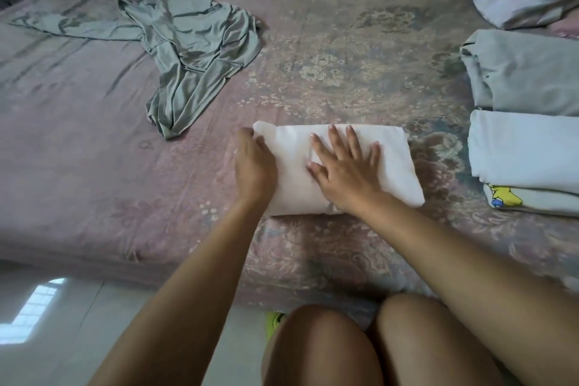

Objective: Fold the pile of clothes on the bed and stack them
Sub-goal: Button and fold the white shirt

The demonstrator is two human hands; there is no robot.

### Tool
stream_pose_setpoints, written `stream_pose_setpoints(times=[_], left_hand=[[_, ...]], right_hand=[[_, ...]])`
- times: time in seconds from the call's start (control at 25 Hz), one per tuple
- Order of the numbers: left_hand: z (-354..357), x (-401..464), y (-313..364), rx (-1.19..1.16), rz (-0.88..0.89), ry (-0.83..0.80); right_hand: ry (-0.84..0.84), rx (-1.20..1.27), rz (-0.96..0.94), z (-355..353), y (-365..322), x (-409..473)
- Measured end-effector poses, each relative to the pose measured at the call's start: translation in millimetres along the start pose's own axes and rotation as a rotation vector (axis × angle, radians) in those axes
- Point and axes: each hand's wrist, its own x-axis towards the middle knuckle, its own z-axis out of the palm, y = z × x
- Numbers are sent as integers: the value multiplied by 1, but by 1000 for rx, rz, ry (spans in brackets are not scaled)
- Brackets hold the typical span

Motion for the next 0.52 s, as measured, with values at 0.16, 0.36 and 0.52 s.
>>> stream_pose_setpoints(times=[0.16, 0.36, 0.52], left_hand=[[14, 1, -10, -23, -39, 69], [24, 7, 0, 680, 147, 65], [20, -2, 11, 922, 666, -139]], right_hand=[[-92, -51, 122, 14, 22, 17], [-85, -77, 114, 13, 21, 17], [-49, -117, 21, 11, 14, 8]])
